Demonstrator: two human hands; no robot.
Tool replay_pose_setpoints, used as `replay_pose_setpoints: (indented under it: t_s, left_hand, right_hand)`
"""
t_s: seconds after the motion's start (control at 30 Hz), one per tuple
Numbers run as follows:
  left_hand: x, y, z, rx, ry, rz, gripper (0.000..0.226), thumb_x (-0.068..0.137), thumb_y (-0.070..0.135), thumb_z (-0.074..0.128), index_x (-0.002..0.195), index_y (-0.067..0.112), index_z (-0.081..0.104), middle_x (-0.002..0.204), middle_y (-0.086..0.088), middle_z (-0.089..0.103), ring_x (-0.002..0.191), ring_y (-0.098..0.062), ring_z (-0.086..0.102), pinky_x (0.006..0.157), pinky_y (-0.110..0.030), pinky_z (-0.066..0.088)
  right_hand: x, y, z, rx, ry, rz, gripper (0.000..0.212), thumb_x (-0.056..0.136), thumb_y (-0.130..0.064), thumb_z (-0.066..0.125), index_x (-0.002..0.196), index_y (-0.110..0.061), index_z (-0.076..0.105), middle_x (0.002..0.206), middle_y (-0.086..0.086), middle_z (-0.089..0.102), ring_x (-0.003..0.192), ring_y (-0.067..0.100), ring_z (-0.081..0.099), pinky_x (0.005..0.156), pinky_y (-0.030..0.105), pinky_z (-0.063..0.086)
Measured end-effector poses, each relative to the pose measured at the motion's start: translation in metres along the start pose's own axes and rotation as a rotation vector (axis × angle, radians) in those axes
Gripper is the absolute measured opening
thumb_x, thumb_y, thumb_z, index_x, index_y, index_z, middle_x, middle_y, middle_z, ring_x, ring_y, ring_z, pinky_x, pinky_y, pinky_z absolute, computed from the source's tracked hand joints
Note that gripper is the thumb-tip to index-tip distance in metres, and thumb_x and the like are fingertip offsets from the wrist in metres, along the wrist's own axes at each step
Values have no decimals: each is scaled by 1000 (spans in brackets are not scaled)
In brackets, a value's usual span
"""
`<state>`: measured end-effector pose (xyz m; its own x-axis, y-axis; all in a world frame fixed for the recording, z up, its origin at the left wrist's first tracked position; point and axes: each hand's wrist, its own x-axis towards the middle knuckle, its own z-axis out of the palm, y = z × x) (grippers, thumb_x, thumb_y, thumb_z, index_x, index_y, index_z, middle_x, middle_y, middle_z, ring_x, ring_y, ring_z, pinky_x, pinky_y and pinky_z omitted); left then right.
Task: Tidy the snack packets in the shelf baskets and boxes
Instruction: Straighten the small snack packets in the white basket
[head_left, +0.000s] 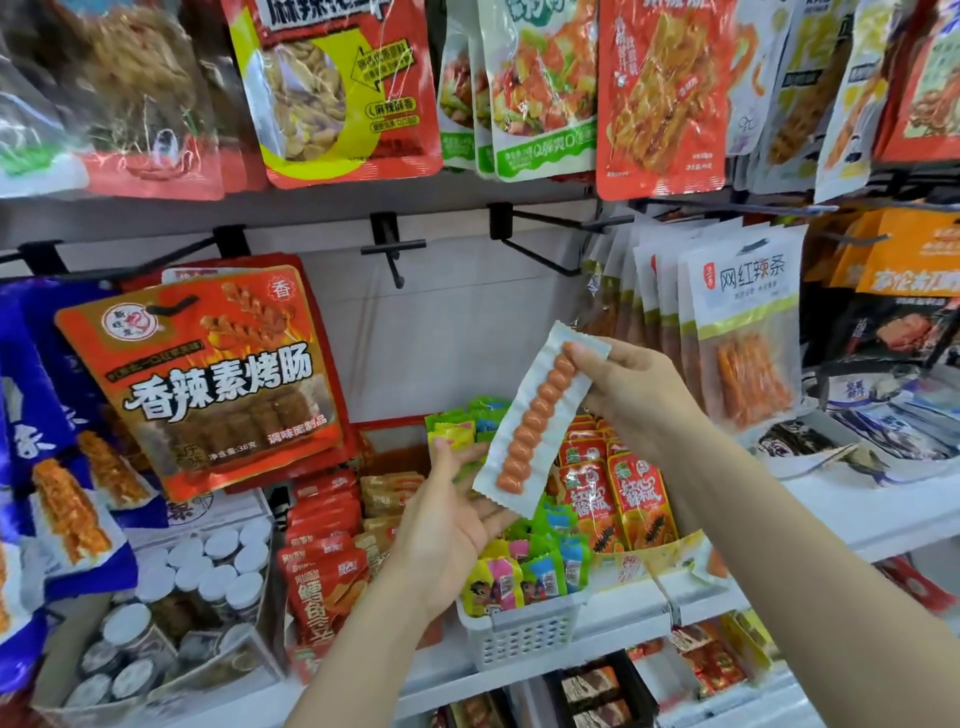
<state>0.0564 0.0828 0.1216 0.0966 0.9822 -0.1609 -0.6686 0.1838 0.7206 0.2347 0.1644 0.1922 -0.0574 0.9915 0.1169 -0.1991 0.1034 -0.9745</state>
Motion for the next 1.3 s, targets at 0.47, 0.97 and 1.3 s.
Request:
replay_pose_setpoints:
  t_s: [0.47,0.97,1.3]
  left_hand:
    - [0,-5,-6,521,106,162,32,74,20,79,105,24,73,107,-3,70,83,-9,69,66,-20,53]
    - [61,29,-22,1410,256,657,27,91,5,63,117,10,62,116,-5,61,111,-20,59,95,-26,44]
    - [107,16,-19,2093,-137,226,73,90,70,41,148,27,33,157,0,32,147,-23,22,119,-45,16]
  right_hand:
    - [2,-35,-17,21,-367,320,29,100,-22,52,128,-21,59,118,14,69,107,32,67,91,46,55]
    - [15,-64,-28,-1273,39,-560,24,90,-30,68,109,-17,75,47,-10,58,35,3,47,47,11,40]
    - [26,-35,-19,-1260,43,-577,20,91,-27,67,99,-12,76,49,-14,48,44,0,36,55,26,32]
